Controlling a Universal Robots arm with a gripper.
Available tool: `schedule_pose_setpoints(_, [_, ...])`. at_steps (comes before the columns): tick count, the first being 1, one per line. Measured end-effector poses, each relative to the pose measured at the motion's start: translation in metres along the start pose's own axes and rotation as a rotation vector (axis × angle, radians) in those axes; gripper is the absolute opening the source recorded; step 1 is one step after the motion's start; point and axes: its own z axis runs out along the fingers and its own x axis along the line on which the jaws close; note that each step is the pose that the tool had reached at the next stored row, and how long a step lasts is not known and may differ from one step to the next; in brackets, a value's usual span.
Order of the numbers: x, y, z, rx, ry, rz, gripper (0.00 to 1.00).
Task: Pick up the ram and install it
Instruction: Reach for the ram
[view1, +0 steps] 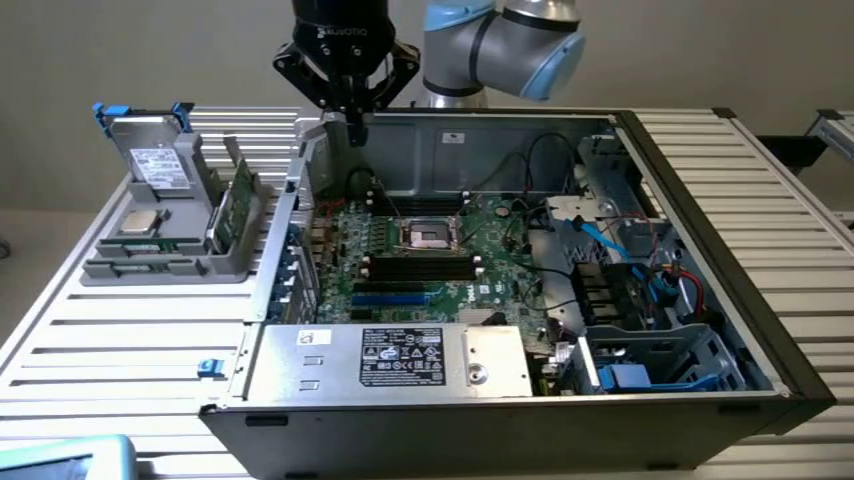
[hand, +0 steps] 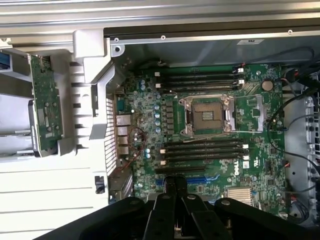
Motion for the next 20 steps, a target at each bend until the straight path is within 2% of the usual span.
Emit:
schedule_pose_setpoints(4, [0.015,-0.0011,-0.0004,0.0001,0.0001,0.000,0.11])
schedule_pose_setpoints(20, [0.088,-0.0062,-0.0019,0.0001,0.0001,0.000,0.11])
